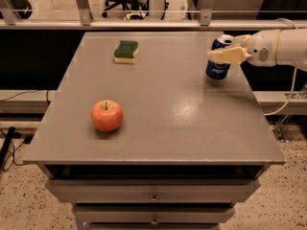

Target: Pick pepsi can

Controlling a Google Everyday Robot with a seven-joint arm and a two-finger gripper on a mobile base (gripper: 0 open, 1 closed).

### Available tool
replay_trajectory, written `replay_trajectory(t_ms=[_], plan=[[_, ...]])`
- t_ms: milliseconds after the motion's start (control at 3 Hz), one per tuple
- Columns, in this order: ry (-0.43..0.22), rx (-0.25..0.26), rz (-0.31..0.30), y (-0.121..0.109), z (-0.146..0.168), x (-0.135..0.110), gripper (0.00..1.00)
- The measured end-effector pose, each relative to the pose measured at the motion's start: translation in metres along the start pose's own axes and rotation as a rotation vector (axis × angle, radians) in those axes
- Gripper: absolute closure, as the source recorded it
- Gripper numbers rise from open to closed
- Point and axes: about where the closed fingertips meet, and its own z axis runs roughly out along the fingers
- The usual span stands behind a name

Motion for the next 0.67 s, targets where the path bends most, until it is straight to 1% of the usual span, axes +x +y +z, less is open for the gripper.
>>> replay_trajectory(t_ms=[333,667], plan=[[-0.090,-0.102,-0.060,0.0379,0.0223,-0.0527,0.99],[-0.087,-0.100,-0.058,0.0370,0.0222,-0.0511,1.00]])
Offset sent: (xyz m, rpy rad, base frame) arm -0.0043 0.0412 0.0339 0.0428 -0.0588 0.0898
